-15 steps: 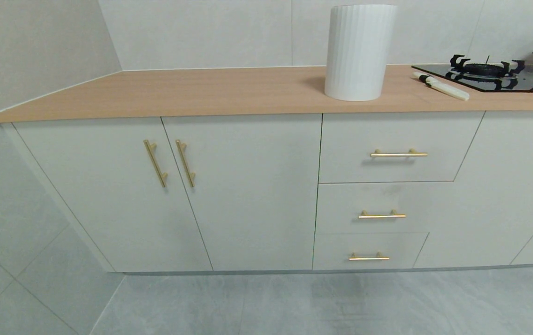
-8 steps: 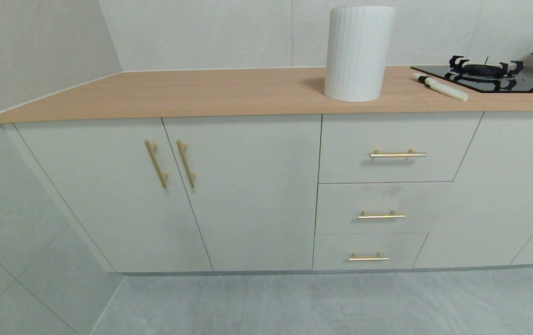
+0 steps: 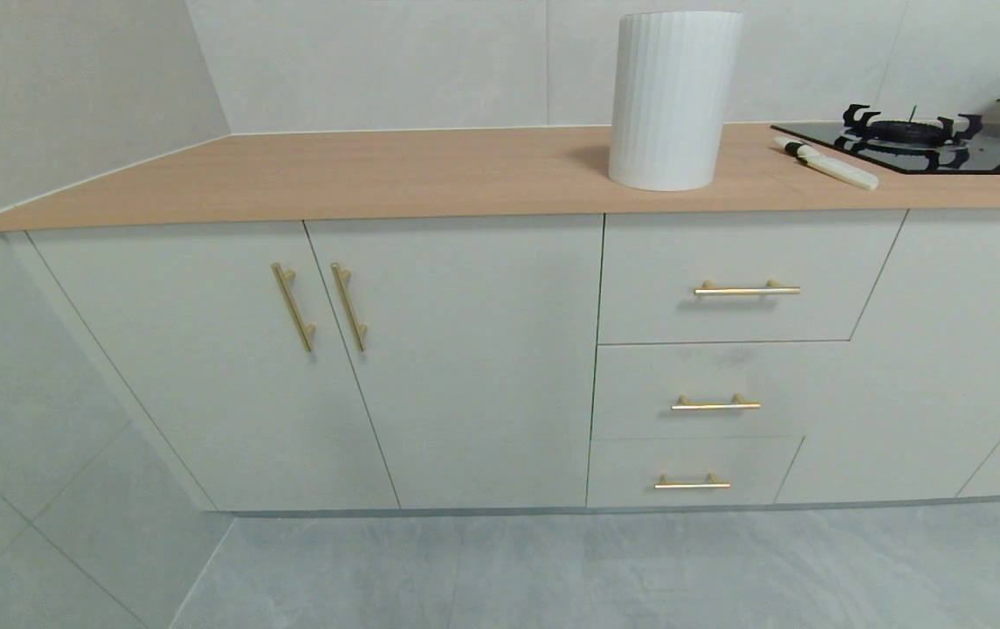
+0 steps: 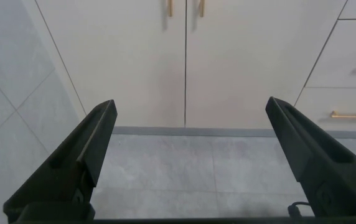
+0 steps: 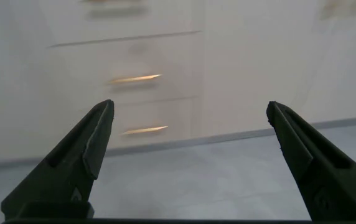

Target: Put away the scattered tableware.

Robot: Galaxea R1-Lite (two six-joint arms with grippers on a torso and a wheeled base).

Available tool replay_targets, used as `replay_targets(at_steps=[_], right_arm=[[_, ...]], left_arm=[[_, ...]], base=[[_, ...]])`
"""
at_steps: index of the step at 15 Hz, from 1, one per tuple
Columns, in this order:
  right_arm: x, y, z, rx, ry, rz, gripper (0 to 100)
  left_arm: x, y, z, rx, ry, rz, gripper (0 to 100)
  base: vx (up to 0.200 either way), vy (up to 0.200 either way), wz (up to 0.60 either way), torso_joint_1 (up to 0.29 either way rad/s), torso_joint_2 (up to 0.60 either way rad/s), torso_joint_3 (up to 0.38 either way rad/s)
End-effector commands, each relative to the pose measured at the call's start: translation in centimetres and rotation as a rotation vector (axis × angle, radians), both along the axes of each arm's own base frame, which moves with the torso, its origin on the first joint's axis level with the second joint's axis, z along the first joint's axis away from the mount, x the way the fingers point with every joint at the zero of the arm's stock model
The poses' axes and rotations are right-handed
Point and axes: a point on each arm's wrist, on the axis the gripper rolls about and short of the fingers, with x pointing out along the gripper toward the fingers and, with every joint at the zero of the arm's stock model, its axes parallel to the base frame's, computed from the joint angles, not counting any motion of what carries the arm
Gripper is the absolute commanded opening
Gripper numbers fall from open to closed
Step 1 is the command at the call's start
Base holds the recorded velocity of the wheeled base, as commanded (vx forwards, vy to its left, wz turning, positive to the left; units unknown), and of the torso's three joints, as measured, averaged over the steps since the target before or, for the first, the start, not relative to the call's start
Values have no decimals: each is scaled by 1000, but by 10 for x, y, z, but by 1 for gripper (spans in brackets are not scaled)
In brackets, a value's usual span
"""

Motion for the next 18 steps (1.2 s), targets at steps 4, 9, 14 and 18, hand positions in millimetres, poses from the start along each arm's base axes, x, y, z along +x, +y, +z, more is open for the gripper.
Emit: replay_targets(at_steps=[4, 9, 14, 18], right_arm=[[0, 1, -4, -29, 32, 22, 100], [0, 1, -4, -28, 32, 22, 100], [0, 1, -4, -28, 32, 22, 100], [0, 1, -4, -28, 32, 22, 100]], left_arm=[[0, 0, 0, 0, 0, 0, 100], [0, 0, 0, 4, 0, 0, 100], [0, 0, 0, 3, 0, 0, 100], [0, 0, 0, 3, 0, 0, 100]], base=[[0, 0, 0, 0, 0, 0], [0, 0, 0, 0, 0, 0], [80, 0, 0, -3, 2, 1], [200, 0, 0, 1, 2, -4]])
